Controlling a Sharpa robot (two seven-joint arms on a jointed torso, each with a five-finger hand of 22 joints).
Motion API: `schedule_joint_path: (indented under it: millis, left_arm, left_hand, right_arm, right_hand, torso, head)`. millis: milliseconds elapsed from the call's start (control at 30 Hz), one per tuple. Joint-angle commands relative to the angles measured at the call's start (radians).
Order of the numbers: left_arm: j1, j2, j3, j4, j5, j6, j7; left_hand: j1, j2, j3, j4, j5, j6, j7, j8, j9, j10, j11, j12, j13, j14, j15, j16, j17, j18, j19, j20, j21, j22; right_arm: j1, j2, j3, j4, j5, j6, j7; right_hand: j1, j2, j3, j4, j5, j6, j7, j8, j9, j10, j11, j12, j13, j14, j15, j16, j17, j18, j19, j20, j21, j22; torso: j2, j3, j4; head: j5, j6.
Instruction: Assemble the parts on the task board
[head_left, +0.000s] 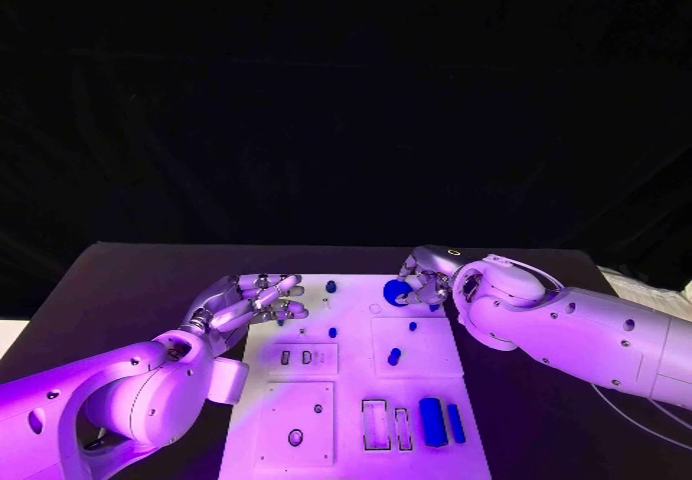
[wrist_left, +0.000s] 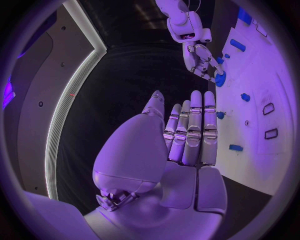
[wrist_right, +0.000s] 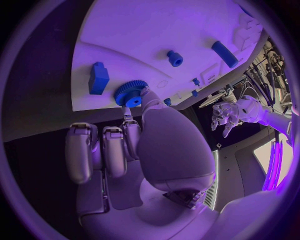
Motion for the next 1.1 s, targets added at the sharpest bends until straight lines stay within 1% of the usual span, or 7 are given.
schedule_joint_path:
  millis: [33, 367, 500, 667, 833, 1000, 1100]
  left_arm:
    - [0.001, 0.002, 0.000, 0.001, 0.002, 0.023, 0.002]
    - [0.001, 0.002, 0.000, 0.000, 0.002, 0.024, 0.000]
    - [0.001, 0.002, 0.000, 0.000, 0.002, 0.024, 0.000]
    - [0.001, 0.002, 0.000, 0.001, 0.002, 0.024, 0.000]
    - [0.001, 0.001, 0.000, 0.000, 0.002, 0.024, 0.001]
    - [0.001, 0.000, 0.000, -0.002, 0.002, 0.024, 0.002]
    - [0.001, 0.000, 0.000, -0.003, 0.002, 0.024, 0.003]
  left_hand:
    - [-0.003, 0.008, -0.004, -0.002, -0.001, -0.002, 0.005, -0.005, 0.000, -0.004, 0.001, -0.003, 0.000, -0.007, 0.003, -0.006, 0.001, 0.019, -0.003, 0.003, -0.007, -0.001]
    - [-0.003, 0.009, -0.004, -0.002, -0.001, -0.001, 0.005, -0.005, 0.000, -0.004, 0.001, -0.003, 0.000, -0.007, 0.003, -0.007, 0.001, 0.019, -0.003, 0.003, -0.007, -0.002]
    - [-0.003, 0.009, -0.004, -0.002, -0.001, -0.001, 0.005, -0.005, 0.000, -0.004, 0.001, -0.003, 0.000, -0.007, 0.003, -0.007, 0.001, 0.019, -0.003, 0.003, -0.007, -0.002]
    - [-0.003, 0.009, -0.004, -0.002, -0.001, -0.001, 0.005, -0.005, 0.000, -0.004, 0.001, -0.003, 0.000, -0.007, 0.003, -0.007, 0.001, 0.019, -0.003, 0.003, -0.007, -0.002]
    - [-0.003, 0.009, -0.004, -0.002, -0.001, -0.001, 0.005, -0.005, 0.000, -0.004, 0.001, -0.003, 0.000, -0.007, 0.003, -0.007, 0.001, 0.019, -0.003, 0.003, -0.007, -0.002]
    - [-0.003, 0.009, -0.004, -0.002, -0.001, -0.001, 0.005, -0.005, 0.000, -0.004, 0.001, -0.003, 0.000, -0.007, 0.003, -0.007, 0.001, 0.019, -0.003, 0.003, -0.007, -0.002]
    - [-0.003, 0.009, -0.004, -0.002, -0.001, -0.001, 0.005, -0.005, 0.000, -0.004, 0.001, -0.003, 0.000, -0.007, 0.003, -0.007, 0.001, 0.019, -0.003, 0.003, -0.007, -0.002]
  right_arm:
    - [-0.003, 0.003, -0.001, -0.005, -0.027, 0.043, -0.013]
    - [-0.006, 0.009, -0.002, -0.011, -0.041, 0.064, -0.016]
    - [-0.007, 0.012, -0.002, -0.007, -0.060, 0.046, -0.021]
    - [-0.009, 0.015, -0.003, 0.007, -0.089, -0.019, -0.037]
    - [-0.009, 0.015, -0.003, 0.034, -0.100, -0.099, -0.053]
    - [-0.009, 0.021, -0.002, 0.079, -0.127, -0.150, -0.060]
    - [-0.008, 0.032, -0.002, 0.100, -0.149, -0.160, -0.060]
  right_hand:
    - [0.004, 0.008, 0.007, -0.004, -0.010, 0.010, -0.002, 0.007, 0.001, 0.013, 0.000, 0.007, 0.055, 0.083, 0.006, 0.005, 0.163, -0.020, 0.008, -0.003, 0.006, 0.025]
    - [0.016, 0.026, 0.035, -0.018, -0.025, 0.051, -0.010, 0.024, 0.007, 0.022, -0.007, 0.029, 0.079, 0.084, 0.001, 0.010, 0.171, -0.022, 0.011, -0.005, 0.011, 0.036]
    - [0.021, 0.037, 0.054, -0.026, -0.057, 0.076, -0.019, 0.032, 0.011, 0.028, -0.014, 0.041, 0.091, 0.085, -0.005, 0.011, 0.174, -0.023, 0.014, -0.010, 0.015, 0.044]
    - [0.029, 0.049, 0.079, -0.035, -0.059, 0.101, -0.029, 0.040, 0.017, 0.041, -0.023, 0.066, 0.114, 0.085, -0.012, 0.013, 0.178, -0.026, 0.021, -0.016, 0.023, 0.060]
    - [0.032, 0.052, 0.099, -0.045, -0.041, 0.120, -0.038, 0.046, 0.023, 0.046, -0.030, 0.076, 0.124, 0.086, -0.018, 0.015, 0.181, -0.030, 0.028, -0.022, 0.031, 0.077]
    - [0.030, 0.051, 0.110, -0.051, -0.026, 0.124, -0.041, 0.046, 0.026, 0.048, -0.033, 0.077, 0.127, 0.086, -0.021, 0.015, 0.182, -0.031, 0.032, -0.026, 0.034, 0.084]
    - [0.028, 0.050, 0.113, -0.052, -0.022, 0.125, -0.041, 0.045, 0.027, 0.048, -0.033, 0.077, 0.127, 0.086, -0.022, 0.015, 0.183, -0.032, 0.033, -0.026, 0.035, 0.086]
  torso:
    - [0.000, 0.0000, 0.0003]
    - [0.000, 0.0001, 0.0004]
    - [0.000, -0.0001, 0.0005]
    - [-0.001, -0.0010, 0.0010]
    - [-0.002, -0.0025, 0.0021]
    - [-0.001, -0.0023, 0.0023]
    - [-0.001, -0.0026, 0.0035]
  head:
    - [0.002, -0.002]
    - [0.001, -0.005]
    - [0.002, -0.005]
    - [0.001, -0.005]
    - [0.001, -0.003]
    - [0.002, 0.000]
    - [0.003, 0.000]
